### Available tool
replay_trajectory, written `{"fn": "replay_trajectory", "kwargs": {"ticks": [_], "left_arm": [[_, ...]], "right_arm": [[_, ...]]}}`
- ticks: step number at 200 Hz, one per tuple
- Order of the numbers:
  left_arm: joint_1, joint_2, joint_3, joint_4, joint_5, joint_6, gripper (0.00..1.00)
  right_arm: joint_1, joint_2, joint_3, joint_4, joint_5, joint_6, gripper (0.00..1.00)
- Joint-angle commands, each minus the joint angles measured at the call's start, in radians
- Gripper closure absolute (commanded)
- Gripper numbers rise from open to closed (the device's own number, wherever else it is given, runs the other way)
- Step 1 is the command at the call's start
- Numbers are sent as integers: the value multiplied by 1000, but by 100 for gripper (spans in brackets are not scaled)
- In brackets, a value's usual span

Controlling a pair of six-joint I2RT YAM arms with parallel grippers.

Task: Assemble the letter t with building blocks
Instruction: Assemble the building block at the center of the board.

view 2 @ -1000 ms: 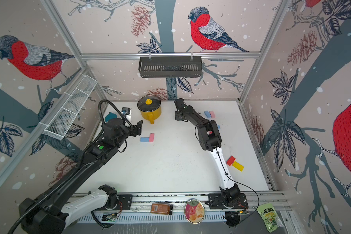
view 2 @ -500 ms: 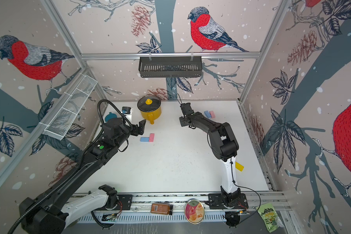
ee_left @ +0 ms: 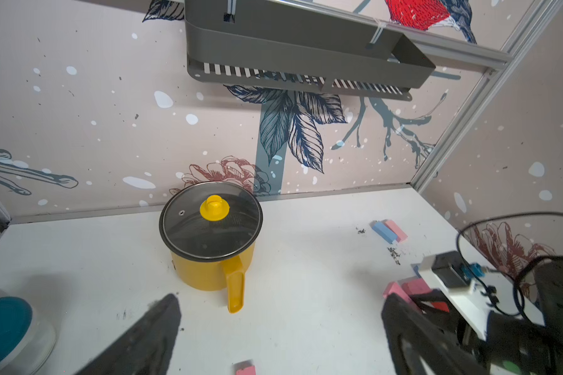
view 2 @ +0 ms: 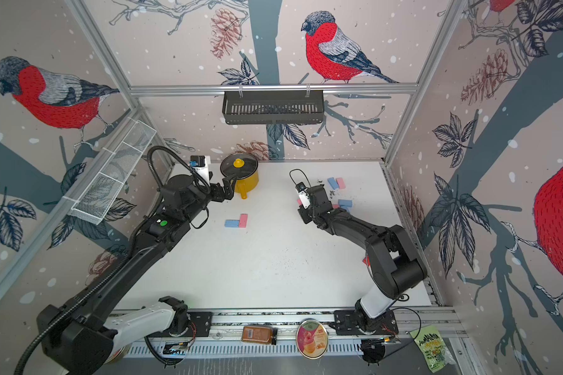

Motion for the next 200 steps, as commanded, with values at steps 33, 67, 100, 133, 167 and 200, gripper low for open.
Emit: {"fn": "replay_trajectory", "kwargs": {"ticks": [33,67,100,133,167,200], "left_arm": [[88,7,-22,97,65,-61,3],[92,-66,-110,104,24,-33,3],[93,-105,-136,104,4,-19,3],[92,-133,-148,94,-33,-17,3],[92,-154,-159,97,-53,-7,3],[93,-161,-159,87,-65,-5,3]], "right_arm": [[20,-59,-53,82,-82,-129,98],[39,-58,-56,45,-121,-199,98],[75,-32,-34,0,-153,-268,98],[125,-10,-20,-42,-202,-347,98],[172,28,5,-66,-231,-408,97],[207,82,49,-87,-214,-448,97]]}}
